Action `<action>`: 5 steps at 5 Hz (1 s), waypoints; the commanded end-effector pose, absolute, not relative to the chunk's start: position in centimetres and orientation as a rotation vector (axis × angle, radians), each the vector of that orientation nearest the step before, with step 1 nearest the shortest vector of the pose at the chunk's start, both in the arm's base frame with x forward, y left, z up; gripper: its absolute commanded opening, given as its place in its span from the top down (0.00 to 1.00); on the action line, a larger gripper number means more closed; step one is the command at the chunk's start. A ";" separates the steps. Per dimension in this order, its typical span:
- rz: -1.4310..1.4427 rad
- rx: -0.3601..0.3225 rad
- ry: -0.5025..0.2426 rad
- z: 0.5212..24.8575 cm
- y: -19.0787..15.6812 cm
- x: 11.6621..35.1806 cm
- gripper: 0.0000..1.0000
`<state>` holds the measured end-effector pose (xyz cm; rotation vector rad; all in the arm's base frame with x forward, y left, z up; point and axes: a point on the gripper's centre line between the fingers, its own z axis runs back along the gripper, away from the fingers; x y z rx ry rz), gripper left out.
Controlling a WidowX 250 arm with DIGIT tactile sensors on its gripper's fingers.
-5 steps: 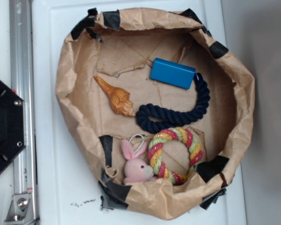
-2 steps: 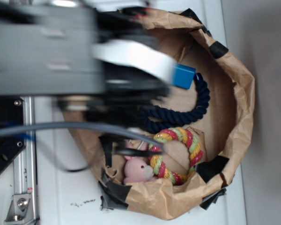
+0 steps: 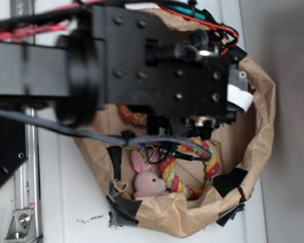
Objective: Grab the blue block.
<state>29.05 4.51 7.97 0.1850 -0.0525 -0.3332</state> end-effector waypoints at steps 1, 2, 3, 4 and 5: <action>-0.427 0.215 -0.059 6.0 7.6 29.9 0.00; -0.418 0.180 -0.046 4.8 8.1 30.5 0.00; -0.465 0.141 -0.019 2.8 6.5 30.5 0.00; -0.478 0.067 -0.017 1.8 5.4 30.2 0.00; -0.388 -0.018 0.001 0.9 5.1 30.5 0.00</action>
